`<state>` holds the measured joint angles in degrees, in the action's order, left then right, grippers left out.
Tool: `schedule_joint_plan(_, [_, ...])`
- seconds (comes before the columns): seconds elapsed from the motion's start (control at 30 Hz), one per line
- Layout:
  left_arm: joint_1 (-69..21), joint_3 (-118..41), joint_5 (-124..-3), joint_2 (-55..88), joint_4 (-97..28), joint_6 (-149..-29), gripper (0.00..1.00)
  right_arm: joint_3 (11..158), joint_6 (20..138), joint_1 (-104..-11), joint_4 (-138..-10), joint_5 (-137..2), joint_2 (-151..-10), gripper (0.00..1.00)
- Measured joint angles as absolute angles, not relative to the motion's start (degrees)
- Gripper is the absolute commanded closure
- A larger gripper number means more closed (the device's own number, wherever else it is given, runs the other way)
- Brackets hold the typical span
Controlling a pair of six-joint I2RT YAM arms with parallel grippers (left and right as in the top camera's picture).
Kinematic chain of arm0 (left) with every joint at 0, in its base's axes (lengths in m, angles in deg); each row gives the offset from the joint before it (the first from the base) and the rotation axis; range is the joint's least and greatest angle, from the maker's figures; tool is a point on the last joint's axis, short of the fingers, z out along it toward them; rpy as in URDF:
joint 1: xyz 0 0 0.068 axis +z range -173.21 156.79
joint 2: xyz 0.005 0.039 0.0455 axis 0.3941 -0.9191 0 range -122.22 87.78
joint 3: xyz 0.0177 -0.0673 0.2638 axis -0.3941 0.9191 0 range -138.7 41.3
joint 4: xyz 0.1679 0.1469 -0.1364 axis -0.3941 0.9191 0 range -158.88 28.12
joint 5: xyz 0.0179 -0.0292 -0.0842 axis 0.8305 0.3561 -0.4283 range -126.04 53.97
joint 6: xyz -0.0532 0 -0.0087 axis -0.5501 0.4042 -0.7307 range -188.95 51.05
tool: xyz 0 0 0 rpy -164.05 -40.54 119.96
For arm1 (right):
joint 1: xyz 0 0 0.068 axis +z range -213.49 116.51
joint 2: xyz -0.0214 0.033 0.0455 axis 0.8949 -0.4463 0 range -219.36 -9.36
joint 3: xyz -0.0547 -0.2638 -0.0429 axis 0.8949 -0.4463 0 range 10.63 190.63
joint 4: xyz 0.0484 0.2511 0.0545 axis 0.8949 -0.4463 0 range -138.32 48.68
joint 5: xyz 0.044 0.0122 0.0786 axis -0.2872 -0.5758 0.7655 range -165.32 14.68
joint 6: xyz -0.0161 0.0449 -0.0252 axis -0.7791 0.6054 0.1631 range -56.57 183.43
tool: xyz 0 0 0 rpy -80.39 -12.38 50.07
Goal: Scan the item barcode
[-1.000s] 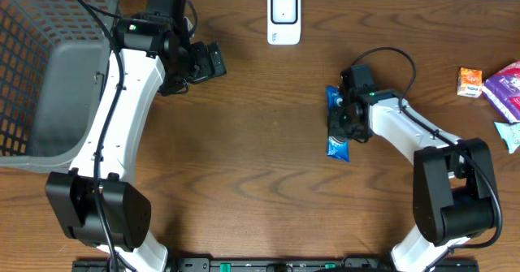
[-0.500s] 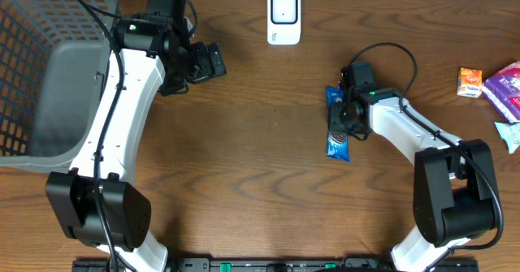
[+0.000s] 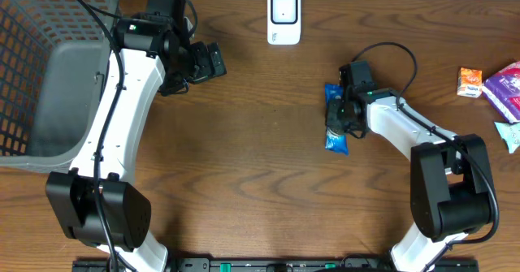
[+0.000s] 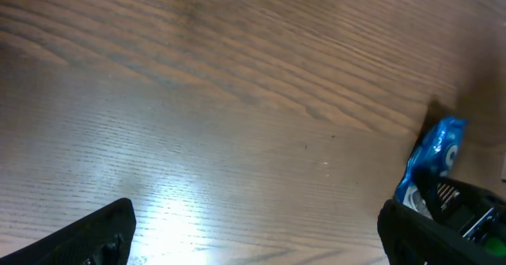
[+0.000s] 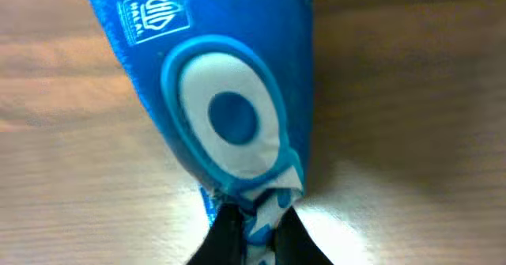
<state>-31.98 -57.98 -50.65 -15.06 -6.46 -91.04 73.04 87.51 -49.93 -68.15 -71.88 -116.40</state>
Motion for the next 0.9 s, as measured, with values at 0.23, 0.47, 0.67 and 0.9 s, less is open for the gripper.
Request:
schedule_joint_plan(0.23, [-31.98, -58.01, -50.65, -15.06, -6.44, -91.04, 0.02, 74.46, 88.32, -51.37, -65.38, -59.77, -117.1, 0.99])
schedule_joint_plan(0.47, [-31.98, -58.01, -50.65, -15.06, -6.46, -91.04, 0.02, 81.98, 94.06, -58.47, -63.89, -37.32, -117.1, 0.98])
schedule_joint_plan(0.67, [-31.98, -58.01, -50.67, -15.06, -6.46, -91.04, 0.02, 82.92, 95.66, -64.09, -66.86, -22.46, -117.1, 0.98])
schedule_joint_plan(0.9, [-31.98, -58.01, -50.65, -15.06, -6.46, -91.02, 0.02, 82.51, 91.46, -63.68, -82.18, -38.52, -117.1, 0.99])
